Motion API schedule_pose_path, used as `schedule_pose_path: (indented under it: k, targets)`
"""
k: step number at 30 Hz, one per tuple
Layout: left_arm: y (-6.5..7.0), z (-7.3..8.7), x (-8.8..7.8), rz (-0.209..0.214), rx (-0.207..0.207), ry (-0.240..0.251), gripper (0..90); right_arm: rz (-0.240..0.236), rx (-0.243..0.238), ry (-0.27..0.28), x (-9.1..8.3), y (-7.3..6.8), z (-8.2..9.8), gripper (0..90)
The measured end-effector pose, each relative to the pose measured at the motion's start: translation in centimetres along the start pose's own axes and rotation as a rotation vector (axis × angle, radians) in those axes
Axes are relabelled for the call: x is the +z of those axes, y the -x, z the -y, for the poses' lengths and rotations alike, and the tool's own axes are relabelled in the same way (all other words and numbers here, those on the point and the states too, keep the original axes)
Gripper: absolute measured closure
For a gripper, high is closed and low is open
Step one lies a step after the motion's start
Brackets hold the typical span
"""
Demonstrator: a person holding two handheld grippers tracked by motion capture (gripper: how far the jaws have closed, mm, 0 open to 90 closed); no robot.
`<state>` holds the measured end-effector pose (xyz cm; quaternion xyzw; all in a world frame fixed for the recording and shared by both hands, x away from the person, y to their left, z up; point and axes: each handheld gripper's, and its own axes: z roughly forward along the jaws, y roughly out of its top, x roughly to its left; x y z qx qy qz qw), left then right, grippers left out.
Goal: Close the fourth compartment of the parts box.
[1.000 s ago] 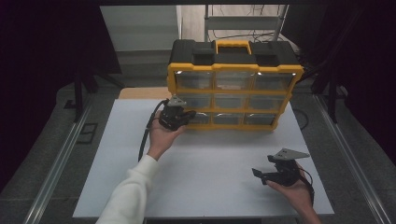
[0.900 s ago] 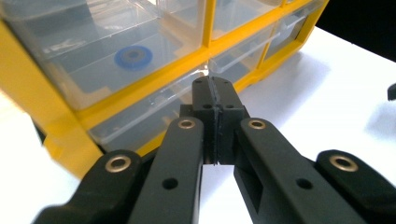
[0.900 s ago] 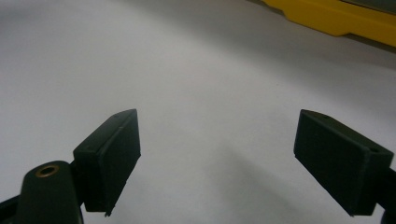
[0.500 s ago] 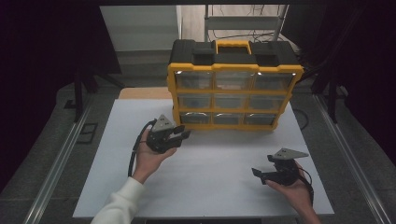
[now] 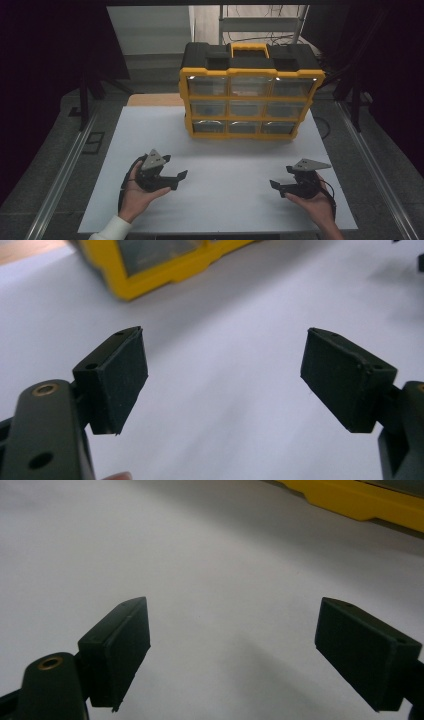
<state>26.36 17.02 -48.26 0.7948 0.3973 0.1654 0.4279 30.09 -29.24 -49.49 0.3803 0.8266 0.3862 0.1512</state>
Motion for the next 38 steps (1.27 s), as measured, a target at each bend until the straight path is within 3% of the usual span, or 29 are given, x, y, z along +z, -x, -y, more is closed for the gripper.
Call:
schedule_pose_path:
  k: [3,12,21,24,38]
  targets:
    - [-0.1,1.3,-1.0,-0.016,-0.022,0.000,17.9,-0.005,-0.001,0.001,0.0,0.0,0.0,14.9]
    - [0.0,3.3,-2.5,-0.067,-0.014,-0.017,16.8,-0.014,0.001,0.010,-0.2,0.2,0.1,14.8]
    - [-0.6,3.8,-2.2,-0.074,-0.048,-0.018,16.3,-0.023,-0.001,0.011,-0.1,0.2,0.1,15.0]
    - [-0.7,3.8,-2.1,-0.058,-0.056,-0.017,16.0,-0.024,-0.002,0.009,-0.1,0.2,0.1,15.1]
    - [-1.2,4.0,-1.7,-0.098,-0.035,-0.023,16.3,-0.033,0.004,0.020,-0.2,0.3,0.1,14.8]
